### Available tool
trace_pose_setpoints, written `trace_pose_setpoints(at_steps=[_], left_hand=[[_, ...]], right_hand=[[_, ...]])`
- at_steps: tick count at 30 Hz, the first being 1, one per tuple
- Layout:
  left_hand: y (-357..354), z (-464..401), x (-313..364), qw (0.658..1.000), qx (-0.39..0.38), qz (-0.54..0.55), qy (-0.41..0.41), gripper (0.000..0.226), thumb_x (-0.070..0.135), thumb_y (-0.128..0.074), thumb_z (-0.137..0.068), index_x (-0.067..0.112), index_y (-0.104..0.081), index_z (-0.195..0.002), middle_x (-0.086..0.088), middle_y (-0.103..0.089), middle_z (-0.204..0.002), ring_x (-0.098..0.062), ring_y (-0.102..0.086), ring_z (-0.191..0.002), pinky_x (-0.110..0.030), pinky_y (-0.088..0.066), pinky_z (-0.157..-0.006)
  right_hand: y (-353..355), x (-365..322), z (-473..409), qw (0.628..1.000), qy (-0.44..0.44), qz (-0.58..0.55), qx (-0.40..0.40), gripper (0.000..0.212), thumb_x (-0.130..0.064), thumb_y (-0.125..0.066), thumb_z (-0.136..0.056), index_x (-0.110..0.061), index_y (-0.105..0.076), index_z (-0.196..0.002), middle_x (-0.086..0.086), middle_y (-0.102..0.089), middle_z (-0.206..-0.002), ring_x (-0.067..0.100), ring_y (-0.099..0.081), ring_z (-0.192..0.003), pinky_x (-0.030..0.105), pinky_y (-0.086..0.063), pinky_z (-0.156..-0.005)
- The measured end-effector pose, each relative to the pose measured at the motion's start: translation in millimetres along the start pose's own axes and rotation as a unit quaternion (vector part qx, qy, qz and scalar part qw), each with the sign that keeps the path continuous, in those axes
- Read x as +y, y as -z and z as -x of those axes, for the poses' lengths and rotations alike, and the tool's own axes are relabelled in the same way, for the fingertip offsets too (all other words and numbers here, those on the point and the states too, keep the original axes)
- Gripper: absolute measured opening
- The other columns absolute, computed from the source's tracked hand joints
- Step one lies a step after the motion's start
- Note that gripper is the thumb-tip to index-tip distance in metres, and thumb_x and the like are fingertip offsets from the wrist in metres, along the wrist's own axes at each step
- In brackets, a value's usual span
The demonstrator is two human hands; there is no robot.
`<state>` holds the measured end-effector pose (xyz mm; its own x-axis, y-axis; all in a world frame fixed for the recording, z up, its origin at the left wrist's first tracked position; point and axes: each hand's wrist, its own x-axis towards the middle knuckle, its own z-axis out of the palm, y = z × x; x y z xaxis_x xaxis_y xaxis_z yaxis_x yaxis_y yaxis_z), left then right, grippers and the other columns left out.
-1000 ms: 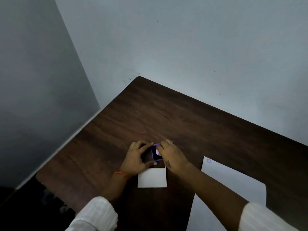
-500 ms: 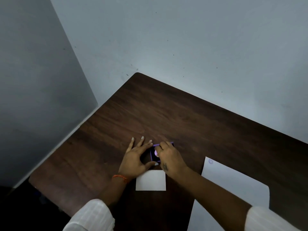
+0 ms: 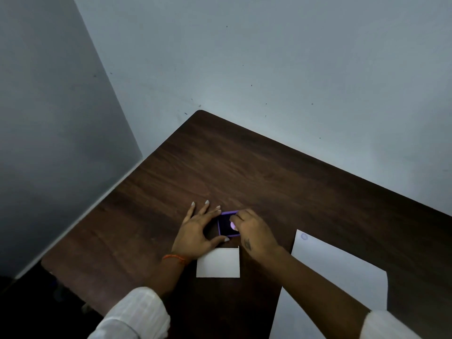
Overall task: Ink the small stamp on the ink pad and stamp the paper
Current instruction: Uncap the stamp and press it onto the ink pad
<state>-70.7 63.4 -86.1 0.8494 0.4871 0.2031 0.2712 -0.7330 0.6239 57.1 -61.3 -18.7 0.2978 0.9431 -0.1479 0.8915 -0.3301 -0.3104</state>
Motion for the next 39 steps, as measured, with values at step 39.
trace_pose_setpoints(at_steps=[39], left_hand=[[-0.3, 0.2, 1.6, 1.0, 0.006, 0.002, 0.001, 0.075, 0.057, -0.069, -0.068, 0.023, -0.047, -0.132, 0.007, -0.049, -0.14, -0.004, -0.021, -0.138, -0.039, -0.004, -0.12]], right_hand=[[17.1, 15.8, -15.3, 0.99, -0.078, -0.105, 0.05, 0.019, -0.004, -0.054, -0.085, 0.0, -0.067, -0.098, 0.019, -0.066, -0.105, 0.031, -0.06, -0.098, 0.037, -0.05, -0.085]])
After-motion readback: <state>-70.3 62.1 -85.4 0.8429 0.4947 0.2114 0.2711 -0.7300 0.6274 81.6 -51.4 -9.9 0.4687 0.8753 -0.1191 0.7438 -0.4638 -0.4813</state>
